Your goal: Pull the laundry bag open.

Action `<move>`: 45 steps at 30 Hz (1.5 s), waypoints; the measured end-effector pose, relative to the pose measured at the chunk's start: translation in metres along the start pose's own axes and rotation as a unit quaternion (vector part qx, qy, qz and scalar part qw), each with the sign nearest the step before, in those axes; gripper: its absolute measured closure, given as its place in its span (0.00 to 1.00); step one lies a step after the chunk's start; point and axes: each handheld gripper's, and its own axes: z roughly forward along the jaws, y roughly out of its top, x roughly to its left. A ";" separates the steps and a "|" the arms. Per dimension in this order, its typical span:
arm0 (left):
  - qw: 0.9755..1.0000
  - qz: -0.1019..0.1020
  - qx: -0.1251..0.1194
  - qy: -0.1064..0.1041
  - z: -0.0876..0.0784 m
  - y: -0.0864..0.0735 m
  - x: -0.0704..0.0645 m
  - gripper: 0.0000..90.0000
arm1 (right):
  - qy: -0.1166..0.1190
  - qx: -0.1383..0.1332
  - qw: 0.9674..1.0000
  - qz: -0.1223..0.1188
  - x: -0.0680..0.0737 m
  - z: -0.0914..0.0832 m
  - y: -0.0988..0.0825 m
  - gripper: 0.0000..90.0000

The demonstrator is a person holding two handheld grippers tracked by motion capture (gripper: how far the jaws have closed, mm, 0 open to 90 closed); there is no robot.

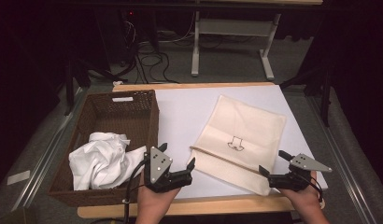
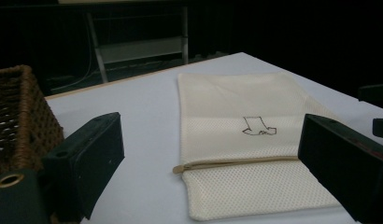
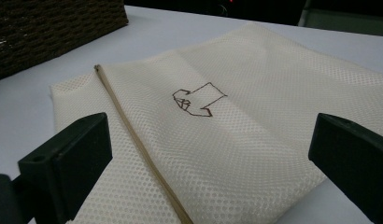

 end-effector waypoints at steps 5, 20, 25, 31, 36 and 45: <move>0.999 0.000 -0.011 0.035 -0.019 0.009 0.020 0.09 | 0.001 -0.001 1.000 -0.001 0.000 0.000 0.000 0.00; 0.993 -0.020 -0.018 0.115 -0.052 0.001 0.076 0.11 | 0.002 -0.010 1.000 0.002 -0.002 -0.002 0.000 0.00; 0.989 -0.024 -0.032 0.145 -0.064 -0.003 0.091 0.16 | 0.000 -0.010 1.000 0.003 -0.003 -0.002 0.000 0.00; 0.985 -0.054 -0.042 0.160 -0.077 -0.009 0.110 0.17 | 0.001 -0.008 1.000 0.003 -0.002 -0.001 0.000 0.00; 0.983 -0.053 -0.037 0.170 -0.081 -0.007 0.118 0.17 | 0.004 -0.007 1.000 0.015 -0.005 0.000 -0.002 0.00; 0.982 -0.095 0.032 0.160 -0.070 0.007 0.150 0.10 | 0.015 -0.009 1.000 0.020 -0.006 0.000 -0.001 0.00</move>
